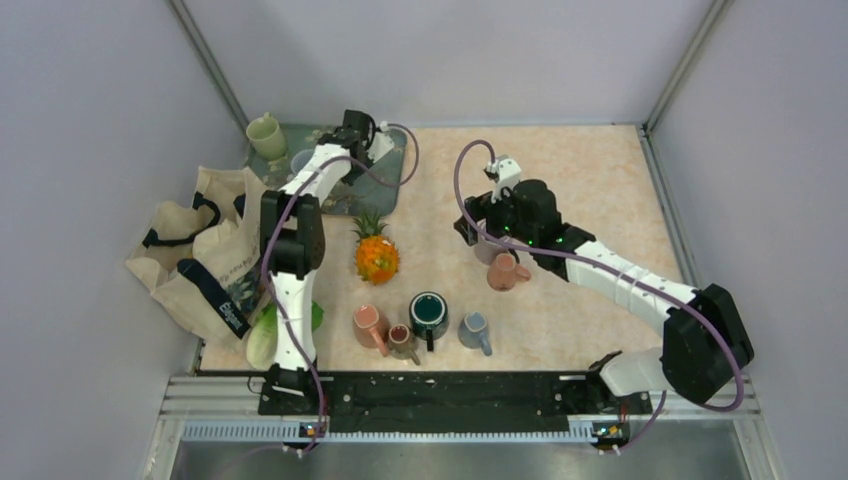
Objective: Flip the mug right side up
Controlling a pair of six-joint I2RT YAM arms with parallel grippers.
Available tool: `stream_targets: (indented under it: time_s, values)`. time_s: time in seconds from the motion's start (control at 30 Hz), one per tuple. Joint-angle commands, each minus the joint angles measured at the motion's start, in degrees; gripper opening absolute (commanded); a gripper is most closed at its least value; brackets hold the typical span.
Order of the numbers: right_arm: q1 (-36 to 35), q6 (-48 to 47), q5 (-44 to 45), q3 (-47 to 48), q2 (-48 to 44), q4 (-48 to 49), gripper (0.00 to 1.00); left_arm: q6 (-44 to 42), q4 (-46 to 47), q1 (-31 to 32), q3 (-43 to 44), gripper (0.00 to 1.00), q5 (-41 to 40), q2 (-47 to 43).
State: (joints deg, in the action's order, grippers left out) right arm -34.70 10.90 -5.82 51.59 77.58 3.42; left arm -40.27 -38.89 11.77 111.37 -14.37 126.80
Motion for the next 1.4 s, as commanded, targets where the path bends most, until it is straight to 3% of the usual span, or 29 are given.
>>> stream_targets:
  time_s: [0.0,0.27,0.77,1.03,1.13,1.27,1.37]
  values:
    - [-0.4,-1.6,2.1,-0.9,-3.0,1.6,0.87,-1.6,2.9,-1.7,3.9,0.11,-5.6,3.9]
    - [-0.4,-2.6,2.6,-0.7,-2.8,1.3,0.87,-3.4,5.6,-4.6,6.1,0.08,-8.5,9.0]
    - [-0.4,-3.4,3.4,-0.7,-2.4,1.4,0.87,-6.4,9.6,-14.7,4.7,0.08,-9.1,10.2]
    - [-0.3,-8.3,12.3,1.3,-3.8,-8.0,0.91,-3.1,8.0,-15.2,5.0,0.09,-5.7,8.4]
    - [-0.2,-11.4,10.5,1.1,-6.4,-11.0,0.92,-0.6,6.2,-14.1,3.6,0.14,-0.5,5.3]
    - [-0.3,-14.2,0.4,1.1,-8.9,-13.7,0.91,4.5,2.7,-12.3,1.9,0.42,7.9,-0.2]
    - [-3.1,-15.4,-5.2,1.6,-9.8,-15.2,0.90,10.3,-2.4,-12.0,3.3,0.54,18.5,-4.1]
